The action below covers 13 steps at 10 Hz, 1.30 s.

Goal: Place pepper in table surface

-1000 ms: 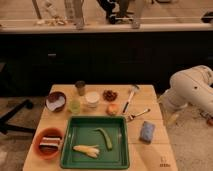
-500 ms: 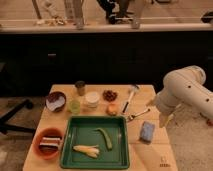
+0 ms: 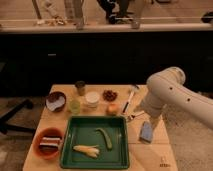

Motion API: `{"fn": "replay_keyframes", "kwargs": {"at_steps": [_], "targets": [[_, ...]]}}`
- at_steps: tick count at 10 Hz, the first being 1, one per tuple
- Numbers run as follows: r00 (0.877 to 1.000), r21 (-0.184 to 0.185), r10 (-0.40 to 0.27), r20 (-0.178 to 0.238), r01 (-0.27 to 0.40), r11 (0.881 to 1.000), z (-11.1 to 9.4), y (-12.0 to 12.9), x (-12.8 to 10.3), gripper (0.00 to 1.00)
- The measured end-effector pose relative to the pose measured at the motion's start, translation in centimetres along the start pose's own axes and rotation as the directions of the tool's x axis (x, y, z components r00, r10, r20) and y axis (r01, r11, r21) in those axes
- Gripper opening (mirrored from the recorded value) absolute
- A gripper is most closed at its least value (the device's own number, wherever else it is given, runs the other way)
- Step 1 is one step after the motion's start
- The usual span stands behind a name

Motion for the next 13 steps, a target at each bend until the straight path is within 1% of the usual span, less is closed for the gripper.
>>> {"fn": "replay_keyframes", "kwargs": {"at_steps": [1, 2, 3, 5, 8, 10, 11, 12, 13], "targets": [[0.999, -0.006, -0.046, 0.004, 0.046, 0.999, 0.3, -0.5, -0.7, 0.70], [0.992, -0.020, -0.129, 0.009, 0.129, 0.991, 0.8, -1.4, -1.9, 0.70], [0.988, -0.026, -0.156, 0.012, 0.156, 0.987, 0.9, -1.6, -2.5, 0.70], [0.988, -0.033, -0.153, 0.007, 0.153, 0.988, 0.9, -1.3, -2.3, 0.70], [0.988, -0.032, -0.157, 0.008, 0.157, 0.987, 0.9, -1.5, -2.4, 0.70], [0.988, -0.024, -0.156, 0.009, 0.156, 0.987, 0.9, -1.4, -2.4, 0.70], [0.984, -0.011, -0.176, 0.012, 0.176, 0.984, 1.0, -1.4, -2.6, 0.70], [0.971, -0.004, -0.240, 0.016, 0.240, 0.971, 1.3, -1.8, -3.3, 0.70], [0.953, -0.008, -0.302, 0.019, 0.302, 0.953, 1.7, -2.7, -4.4, 0.70]]}}
